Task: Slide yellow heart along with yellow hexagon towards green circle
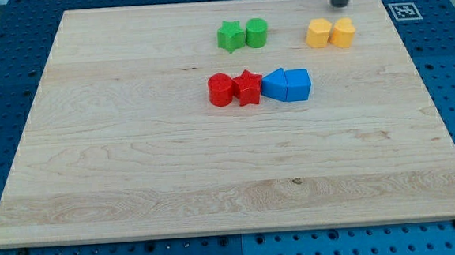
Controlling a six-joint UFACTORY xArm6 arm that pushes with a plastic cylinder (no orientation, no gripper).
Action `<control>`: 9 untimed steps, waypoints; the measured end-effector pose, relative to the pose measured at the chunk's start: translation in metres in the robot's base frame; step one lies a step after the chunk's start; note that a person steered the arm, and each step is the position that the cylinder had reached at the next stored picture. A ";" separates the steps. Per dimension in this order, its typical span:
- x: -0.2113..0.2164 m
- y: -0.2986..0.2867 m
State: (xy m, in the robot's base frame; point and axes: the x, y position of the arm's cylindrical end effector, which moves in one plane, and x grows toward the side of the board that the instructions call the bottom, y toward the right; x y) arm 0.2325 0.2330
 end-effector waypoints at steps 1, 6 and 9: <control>0.044 0.006; 0.083 0.009; 0.083 -0.020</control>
State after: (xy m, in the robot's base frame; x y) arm 0.3158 0.2128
